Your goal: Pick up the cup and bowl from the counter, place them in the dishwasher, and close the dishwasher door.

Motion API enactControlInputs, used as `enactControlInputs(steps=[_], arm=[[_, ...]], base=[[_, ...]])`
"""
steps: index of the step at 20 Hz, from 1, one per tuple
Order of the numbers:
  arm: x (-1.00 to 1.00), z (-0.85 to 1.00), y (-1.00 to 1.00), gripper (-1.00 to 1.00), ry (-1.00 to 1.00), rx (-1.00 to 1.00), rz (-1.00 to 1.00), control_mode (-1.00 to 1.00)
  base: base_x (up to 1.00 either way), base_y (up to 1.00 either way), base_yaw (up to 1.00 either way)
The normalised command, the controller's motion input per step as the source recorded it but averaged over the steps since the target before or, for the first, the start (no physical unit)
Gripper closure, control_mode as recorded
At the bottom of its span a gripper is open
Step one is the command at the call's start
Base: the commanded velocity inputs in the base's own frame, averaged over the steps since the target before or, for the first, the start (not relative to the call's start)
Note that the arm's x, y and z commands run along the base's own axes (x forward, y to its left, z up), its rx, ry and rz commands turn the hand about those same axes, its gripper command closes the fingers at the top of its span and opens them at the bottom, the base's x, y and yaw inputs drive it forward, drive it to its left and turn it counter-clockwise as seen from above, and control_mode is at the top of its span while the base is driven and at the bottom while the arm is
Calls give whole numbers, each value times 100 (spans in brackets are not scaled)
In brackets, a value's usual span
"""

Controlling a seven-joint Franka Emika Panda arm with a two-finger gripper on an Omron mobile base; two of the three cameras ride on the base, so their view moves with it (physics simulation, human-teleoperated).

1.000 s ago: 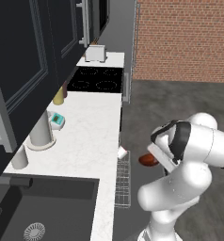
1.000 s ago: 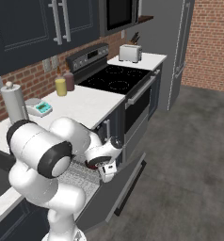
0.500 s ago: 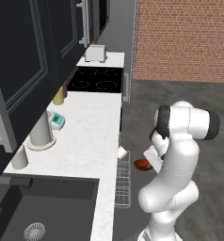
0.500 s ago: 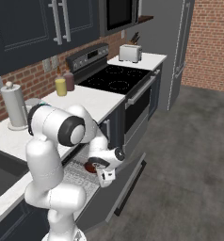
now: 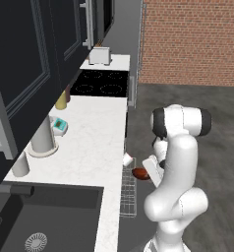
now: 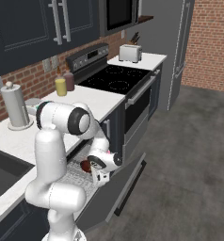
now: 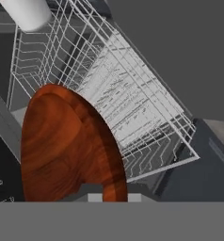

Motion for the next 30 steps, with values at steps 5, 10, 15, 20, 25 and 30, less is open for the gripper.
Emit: enactControlInputs(steps=[5,10,15,20,25,30], arm=[[54,-30,22,100,5,9,0,-100],[50,-30,14,100,5,8,0,-100],[42,-37,12,100,6,5,0,-100],[28,-38,26,100,6,3,0,-100],[31,-39,29,100,8,2,-1,-100],[42,-30,24,100,6,3,-3,-100]], base=[[0,0,0],[0,0,0],[0,0,0],[0,0,0],[0,0,0],[0,0,0]])
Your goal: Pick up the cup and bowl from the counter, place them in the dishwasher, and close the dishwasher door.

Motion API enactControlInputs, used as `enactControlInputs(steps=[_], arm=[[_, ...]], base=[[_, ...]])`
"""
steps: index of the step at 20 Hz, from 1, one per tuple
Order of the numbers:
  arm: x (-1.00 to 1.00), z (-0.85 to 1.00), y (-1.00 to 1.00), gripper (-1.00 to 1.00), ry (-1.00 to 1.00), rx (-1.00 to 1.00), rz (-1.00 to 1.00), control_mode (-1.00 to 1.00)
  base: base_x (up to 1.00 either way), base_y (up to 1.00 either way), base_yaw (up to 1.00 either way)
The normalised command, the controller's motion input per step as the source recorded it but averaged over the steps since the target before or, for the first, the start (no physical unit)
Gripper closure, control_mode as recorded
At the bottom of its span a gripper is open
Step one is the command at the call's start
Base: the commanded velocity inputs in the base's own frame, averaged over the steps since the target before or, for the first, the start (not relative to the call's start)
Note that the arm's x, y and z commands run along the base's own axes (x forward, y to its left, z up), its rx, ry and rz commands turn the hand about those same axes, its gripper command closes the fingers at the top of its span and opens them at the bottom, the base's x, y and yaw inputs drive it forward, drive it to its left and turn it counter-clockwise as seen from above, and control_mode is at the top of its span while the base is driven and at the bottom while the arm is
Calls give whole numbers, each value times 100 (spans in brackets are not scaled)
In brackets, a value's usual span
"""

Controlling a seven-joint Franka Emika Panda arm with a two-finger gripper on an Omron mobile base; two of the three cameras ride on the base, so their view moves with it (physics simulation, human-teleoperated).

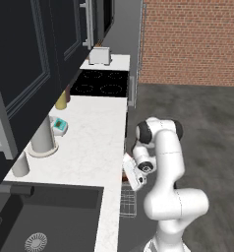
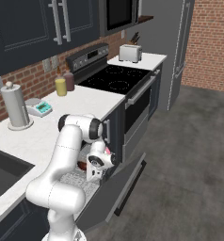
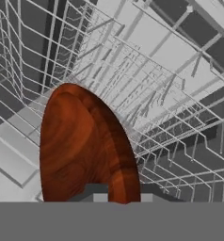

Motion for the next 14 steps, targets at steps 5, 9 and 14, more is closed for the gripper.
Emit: enactControlInputs(steps=[5,9,14], arm=[[43,-19,1,100,4,2,-7,-100],[39,-26,0,100,6,1,-9,-100],[40,-42,0,100,10,0,-10,-100]], base=[[0,0,0],[0,0,0],[0,0,0]])
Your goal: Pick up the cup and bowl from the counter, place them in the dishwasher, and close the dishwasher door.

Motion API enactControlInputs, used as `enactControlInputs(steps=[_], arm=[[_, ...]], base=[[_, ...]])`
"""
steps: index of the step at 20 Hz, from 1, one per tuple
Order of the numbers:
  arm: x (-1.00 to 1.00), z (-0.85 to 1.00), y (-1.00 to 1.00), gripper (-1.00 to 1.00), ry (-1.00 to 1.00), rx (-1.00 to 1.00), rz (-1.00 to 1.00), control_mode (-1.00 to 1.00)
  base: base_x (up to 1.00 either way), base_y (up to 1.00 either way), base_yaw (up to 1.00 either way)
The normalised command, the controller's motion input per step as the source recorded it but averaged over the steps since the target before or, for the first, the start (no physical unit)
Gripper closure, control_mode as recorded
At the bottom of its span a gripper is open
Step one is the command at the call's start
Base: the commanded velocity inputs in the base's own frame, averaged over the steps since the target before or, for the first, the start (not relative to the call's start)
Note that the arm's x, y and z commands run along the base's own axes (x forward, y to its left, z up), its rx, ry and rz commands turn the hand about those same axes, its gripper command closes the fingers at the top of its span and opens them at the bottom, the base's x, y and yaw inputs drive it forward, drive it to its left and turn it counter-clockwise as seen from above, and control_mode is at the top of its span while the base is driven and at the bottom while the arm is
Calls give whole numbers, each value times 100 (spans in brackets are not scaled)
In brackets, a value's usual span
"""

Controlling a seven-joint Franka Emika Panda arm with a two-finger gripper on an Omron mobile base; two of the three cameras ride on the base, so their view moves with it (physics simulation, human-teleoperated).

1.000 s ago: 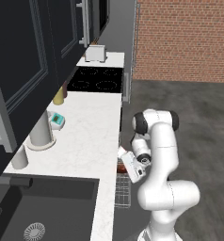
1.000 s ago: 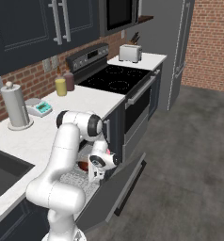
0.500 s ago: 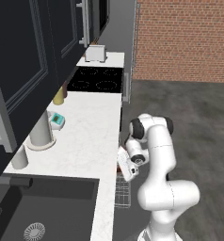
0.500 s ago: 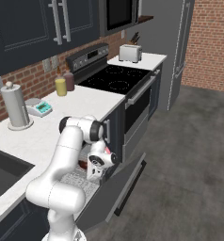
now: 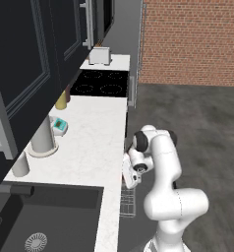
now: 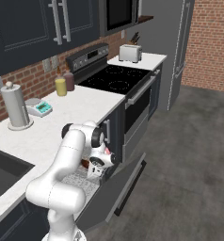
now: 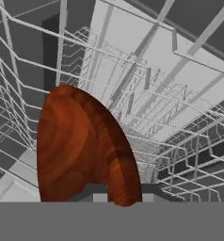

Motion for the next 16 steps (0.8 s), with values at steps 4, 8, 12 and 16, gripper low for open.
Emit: enactControlInputs(steps=[4,8,12,16], arm=[[39,-53,3,100,14,0,-10,-100],[39,-51,1,100,14,0,-10,-100],[20,-38,0,-100,13,0,-11,-100],[0,-7,-12,-100,6,0,-11,-100]], base=[[0,0,0],[0,0,0],[0,0,0],[0,0,0]])
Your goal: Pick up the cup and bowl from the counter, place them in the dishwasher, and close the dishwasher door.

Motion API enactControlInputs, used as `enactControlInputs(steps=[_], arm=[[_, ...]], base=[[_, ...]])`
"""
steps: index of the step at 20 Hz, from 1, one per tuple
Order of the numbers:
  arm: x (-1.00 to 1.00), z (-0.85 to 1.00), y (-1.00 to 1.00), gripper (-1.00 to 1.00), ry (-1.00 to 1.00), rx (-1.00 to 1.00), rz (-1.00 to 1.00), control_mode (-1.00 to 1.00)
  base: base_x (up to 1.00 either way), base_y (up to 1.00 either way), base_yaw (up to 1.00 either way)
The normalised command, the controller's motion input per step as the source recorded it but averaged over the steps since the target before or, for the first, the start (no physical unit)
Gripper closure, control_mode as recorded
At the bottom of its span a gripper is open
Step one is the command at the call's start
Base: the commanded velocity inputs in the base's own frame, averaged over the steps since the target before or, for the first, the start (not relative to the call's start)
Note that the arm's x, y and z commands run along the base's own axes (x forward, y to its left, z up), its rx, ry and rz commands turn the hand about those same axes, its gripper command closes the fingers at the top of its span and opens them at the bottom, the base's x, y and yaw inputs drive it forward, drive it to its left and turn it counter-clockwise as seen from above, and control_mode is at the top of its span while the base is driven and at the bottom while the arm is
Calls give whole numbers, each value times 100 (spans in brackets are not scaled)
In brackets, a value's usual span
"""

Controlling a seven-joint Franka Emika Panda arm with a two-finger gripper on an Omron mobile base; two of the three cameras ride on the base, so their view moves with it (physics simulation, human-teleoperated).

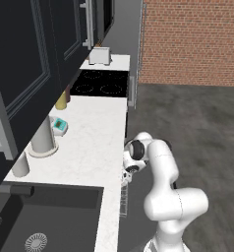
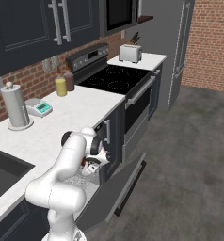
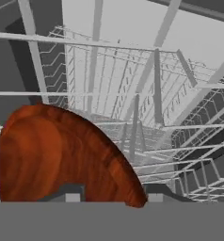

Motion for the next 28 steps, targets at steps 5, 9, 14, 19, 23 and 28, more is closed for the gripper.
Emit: enactControlInputs(steps=[5,9,14,19,23,28], arm=[[-15,0,-43,-100,1,0,-11,-100],[-14,1,-47,-100,0,0,-11,-100],[-10,10,-33,-100,0,0,-11,-100],[-8,30,-25,-100,0,0,-9,-100],[-16,72,-19,-100,0,3,-10,-100],[-35,97,-8,-100,3,7,-7,-100]], base=[[0,0,0],[0,0,0],[0,0,0],[0,0,0],[0,0,0],[0,0,0]])
